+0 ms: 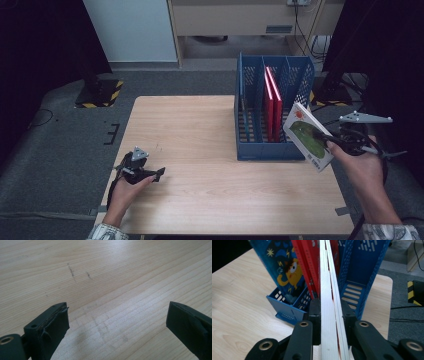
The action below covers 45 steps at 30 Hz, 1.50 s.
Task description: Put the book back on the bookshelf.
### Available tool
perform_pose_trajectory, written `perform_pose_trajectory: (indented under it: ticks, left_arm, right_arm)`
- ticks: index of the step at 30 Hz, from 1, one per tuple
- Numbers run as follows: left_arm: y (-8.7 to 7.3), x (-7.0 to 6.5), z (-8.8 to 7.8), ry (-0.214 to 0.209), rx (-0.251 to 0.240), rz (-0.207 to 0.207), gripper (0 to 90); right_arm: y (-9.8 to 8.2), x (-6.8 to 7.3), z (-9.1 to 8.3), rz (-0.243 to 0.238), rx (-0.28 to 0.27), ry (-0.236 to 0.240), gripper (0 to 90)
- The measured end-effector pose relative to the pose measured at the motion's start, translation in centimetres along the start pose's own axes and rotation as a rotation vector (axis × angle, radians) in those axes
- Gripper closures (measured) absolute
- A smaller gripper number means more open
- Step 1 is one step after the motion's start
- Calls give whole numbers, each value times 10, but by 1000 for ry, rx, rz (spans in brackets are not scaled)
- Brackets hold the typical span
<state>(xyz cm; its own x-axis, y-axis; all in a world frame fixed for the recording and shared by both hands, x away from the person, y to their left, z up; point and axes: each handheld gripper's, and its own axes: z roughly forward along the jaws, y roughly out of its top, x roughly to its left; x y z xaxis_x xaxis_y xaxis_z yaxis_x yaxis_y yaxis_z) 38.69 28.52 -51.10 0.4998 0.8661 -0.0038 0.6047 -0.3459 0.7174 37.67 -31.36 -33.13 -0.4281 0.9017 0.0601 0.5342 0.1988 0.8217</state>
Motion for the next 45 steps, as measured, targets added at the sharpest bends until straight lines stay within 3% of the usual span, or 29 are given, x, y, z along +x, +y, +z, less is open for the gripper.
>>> perform_pose_trajectory:
  ticks: [12,18,45]
  left_arm:
    - [0,-2,2,6,-2,4,37]
    - [1,-3,3,6,-2,10,38]
    - [1,-1,2,8,-9,0,39]
  right_arm:
    - [15,-16,19,37,15,-70,767]
    - [20,-23,40,48,43,-107,767]
    - [43,-36,84,104,57,-187,767]
